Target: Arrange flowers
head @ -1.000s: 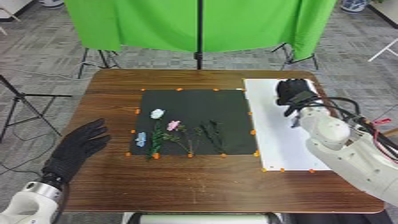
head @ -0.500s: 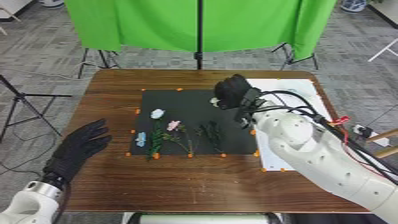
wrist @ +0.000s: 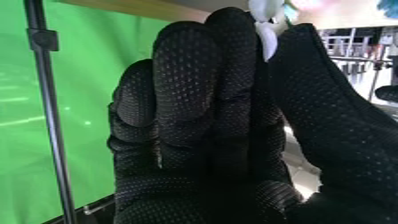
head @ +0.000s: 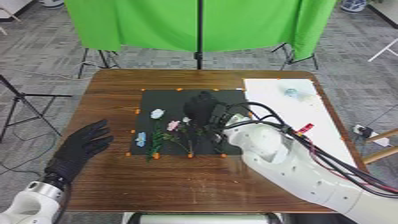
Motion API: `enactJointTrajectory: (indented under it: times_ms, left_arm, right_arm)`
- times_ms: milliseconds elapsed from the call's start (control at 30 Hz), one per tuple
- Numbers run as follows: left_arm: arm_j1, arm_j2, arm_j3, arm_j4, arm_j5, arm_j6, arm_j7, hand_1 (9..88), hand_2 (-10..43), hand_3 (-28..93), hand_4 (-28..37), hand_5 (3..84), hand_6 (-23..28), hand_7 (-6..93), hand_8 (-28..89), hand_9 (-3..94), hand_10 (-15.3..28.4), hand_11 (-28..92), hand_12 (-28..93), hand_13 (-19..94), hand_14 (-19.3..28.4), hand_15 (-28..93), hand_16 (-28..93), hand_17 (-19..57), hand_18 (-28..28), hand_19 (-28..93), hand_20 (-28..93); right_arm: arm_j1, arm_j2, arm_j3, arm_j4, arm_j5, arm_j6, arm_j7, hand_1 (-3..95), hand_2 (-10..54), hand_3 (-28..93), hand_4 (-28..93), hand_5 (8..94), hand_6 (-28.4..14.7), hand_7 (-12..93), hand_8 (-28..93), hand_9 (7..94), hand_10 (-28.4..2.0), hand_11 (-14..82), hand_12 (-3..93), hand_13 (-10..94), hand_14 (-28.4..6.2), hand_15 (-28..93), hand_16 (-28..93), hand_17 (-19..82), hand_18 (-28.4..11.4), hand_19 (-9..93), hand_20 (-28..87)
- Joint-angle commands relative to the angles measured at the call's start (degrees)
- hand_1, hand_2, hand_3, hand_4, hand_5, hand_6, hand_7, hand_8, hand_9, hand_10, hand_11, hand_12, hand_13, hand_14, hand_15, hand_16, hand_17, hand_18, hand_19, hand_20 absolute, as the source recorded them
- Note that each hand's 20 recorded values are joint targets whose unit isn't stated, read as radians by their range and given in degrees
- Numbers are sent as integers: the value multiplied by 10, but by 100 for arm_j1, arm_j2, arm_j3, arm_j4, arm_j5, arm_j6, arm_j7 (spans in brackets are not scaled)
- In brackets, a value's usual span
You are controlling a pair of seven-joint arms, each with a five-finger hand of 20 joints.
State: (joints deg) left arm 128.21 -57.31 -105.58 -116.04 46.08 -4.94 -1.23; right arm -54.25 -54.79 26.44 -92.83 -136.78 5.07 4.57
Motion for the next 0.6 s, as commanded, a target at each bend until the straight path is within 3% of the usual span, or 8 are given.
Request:
enactJointTrajectory:
  times_ms: [33, 400, 600]
  left_arm:
    - [112, -65, 18, 9, 6, -29, -46, 250, 16, 701, -283, 305, 45, 192, -103, 270, 121, 211, 144, 214, 155, 379, -39, -92, 223, 534, -7]
    - [46, -64, 40, 55, 3, -71, -93, 251, 16, 701, -283, 305, 45, 193, -102, 269, 121, 212, 145, 214, 155, 379, -39, -92, 223, 534, -9]
    - [19, -72, 39, 67, 2, -85, -98, 250, 16, 702, -283, 305, 45, 192, -102, 269, 121, 212, 145, 214, 155, 382, -39, -92, 223, 536, -9]
  right_arm:
    - [-21, -133, -69, 259, -226, 184, 194, 460, -95, 830, -283, 709, 28, 512, -126, 878, -32, 232, 453, 823, -6, 521, 301, 353, -163, 813, 395]
    - [-67, -218, -117, 265, -380, 72, 300, 424, -95, 809, -283, 675, 22, 517, -125, 846, -34, 243, 451, 795, -5, 536, 295, 335, -161, 807, 399]
    - [-104, -186, -41, 266, -278, -193, 421, 380, -95, 789, -283, 644, 17, 519, -125, 790, -47, 335, 366, 765, -10, 558, 267, 317, -164, 794, 411]
